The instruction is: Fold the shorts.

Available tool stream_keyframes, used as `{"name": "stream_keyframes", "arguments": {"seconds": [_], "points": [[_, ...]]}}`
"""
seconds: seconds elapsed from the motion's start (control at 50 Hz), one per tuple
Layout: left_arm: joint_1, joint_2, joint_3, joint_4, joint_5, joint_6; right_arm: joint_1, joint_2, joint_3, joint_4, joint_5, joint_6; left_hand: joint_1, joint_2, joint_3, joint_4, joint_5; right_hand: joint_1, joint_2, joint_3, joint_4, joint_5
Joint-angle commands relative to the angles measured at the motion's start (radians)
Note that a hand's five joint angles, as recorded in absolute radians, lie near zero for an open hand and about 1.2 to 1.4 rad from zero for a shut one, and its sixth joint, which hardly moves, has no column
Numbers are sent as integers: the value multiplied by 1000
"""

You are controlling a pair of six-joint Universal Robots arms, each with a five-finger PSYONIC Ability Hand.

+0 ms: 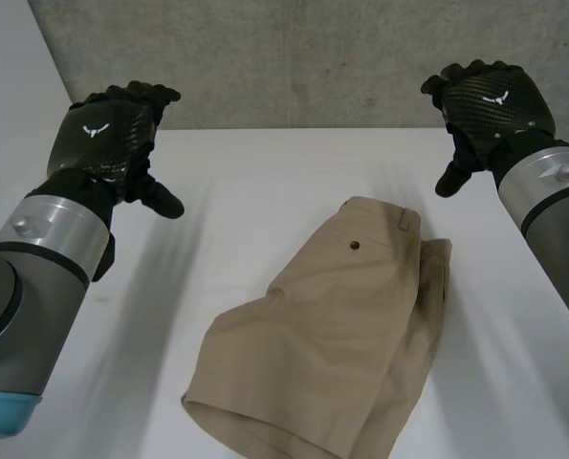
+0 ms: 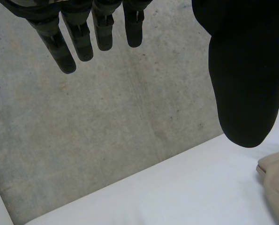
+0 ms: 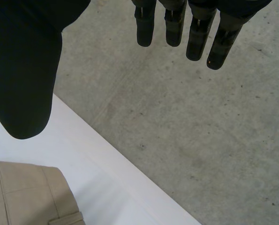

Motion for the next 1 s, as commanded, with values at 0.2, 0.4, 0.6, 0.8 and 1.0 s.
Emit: {"name": "stream_keyframes", "arguments": {"seconds": [0.2,0.4,0.6,0.8,1.0], "points": [[-4,-2,-6,-32,5,9,0,7,-1,5,-71,-42,66,66,60,67,49,-14,-31,-28,-47,-55],[-31,-33,-51,-161,9,12,-61,60,-66,165,-83,-299,8,8,2,9,-9,-14,-31,-28,-47,-55],[-39,-42,-187,-178,31,43,-135,160,-60,309,-207,-496,81,81,75,82,65,-14,-31,-28,-47,-55],[-102,-178,-243,-154,31,98,-137,281,54,135,-374,-496,125,125,119,126,108,58,41,44,24,17],[-100,-266,-227,-106,26,100,-131,429,46,75,-399,-510,333,334,327,334,317,248,231,233,214,207]]}}
